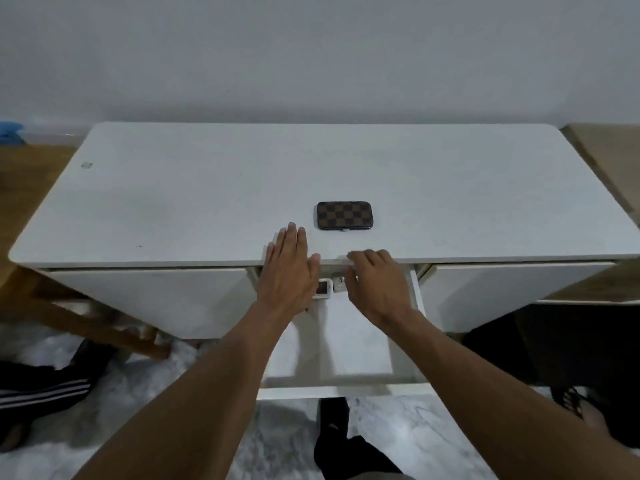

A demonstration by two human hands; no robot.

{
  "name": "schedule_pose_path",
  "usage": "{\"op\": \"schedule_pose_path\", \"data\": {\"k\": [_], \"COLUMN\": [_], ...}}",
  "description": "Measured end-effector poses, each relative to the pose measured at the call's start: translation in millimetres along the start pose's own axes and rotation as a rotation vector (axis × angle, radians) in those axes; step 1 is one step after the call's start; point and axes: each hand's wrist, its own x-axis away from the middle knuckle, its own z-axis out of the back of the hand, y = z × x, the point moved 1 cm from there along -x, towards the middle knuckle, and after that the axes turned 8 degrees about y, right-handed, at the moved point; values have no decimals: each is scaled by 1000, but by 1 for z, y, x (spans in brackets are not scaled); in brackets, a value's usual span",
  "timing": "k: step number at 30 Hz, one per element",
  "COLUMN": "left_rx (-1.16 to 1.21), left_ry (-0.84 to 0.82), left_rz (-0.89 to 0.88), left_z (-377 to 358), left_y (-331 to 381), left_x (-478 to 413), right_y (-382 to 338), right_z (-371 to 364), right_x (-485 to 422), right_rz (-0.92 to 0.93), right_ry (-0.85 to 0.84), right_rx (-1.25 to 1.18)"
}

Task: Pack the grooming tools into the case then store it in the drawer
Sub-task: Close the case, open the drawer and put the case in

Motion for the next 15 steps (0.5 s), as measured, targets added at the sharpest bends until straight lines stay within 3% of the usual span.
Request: {"op": "schedule_pose_path", "data": {"k": [6,15], "left_rx": [-126,-184], "left_ry": [-14,26], "left_rz": [31,20], "left_z": [-18,-24], "left_y": [-7,-11], "left_x": [-45,-54], "right_y": [12,20], "right_z": [-3,-17], "right_x": [-63,-93], "right_rz": [49,40], "right_ry": [104,-43], "right_rx": [47,-18]}}
